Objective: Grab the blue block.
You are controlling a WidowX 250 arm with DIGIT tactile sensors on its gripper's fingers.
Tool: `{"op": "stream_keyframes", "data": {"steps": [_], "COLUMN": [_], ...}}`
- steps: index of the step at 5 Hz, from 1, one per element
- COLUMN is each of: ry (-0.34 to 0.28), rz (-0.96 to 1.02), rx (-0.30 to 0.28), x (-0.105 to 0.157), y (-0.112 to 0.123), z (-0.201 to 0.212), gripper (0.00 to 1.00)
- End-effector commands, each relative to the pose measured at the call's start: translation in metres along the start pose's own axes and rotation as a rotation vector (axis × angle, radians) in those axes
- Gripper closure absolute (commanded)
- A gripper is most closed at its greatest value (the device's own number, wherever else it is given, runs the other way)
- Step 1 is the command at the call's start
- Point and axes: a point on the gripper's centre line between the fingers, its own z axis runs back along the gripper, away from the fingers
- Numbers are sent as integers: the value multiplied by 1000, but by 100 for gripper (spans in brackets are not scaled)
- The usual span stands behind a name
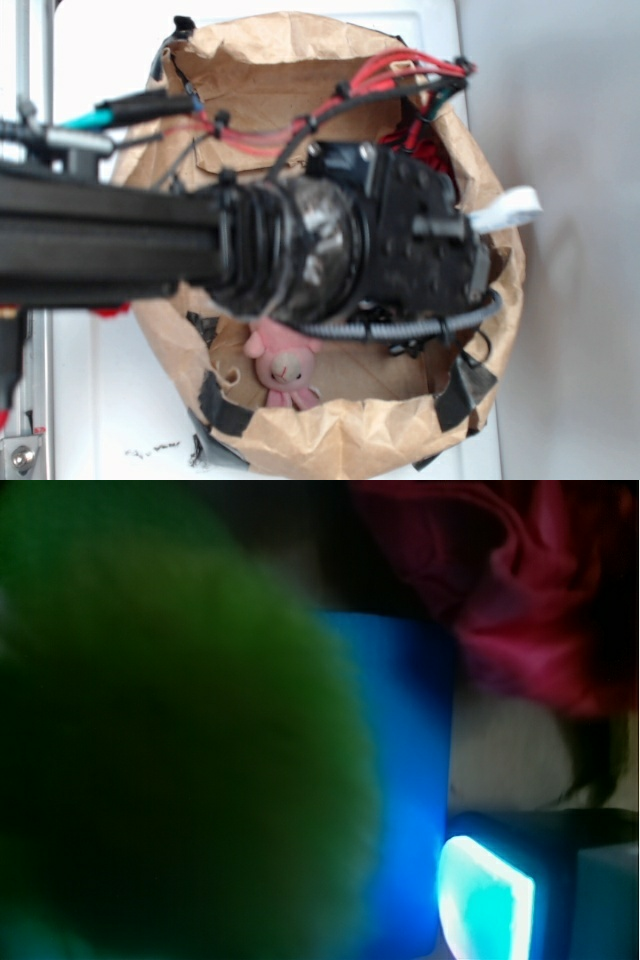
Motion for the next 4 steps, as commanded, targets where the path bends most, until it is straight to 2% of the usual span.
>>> {"op": "stream_keyframes", "data": {"steps": [1,2,4], "ry": [-63,-60,-83], "rz": [13,19,-23], "rx": [36,39,22], "x": [6,4,-4], "y": [-8,-9,-9], "z": [-7,-5,11], "gripper": [0,100,100]}}
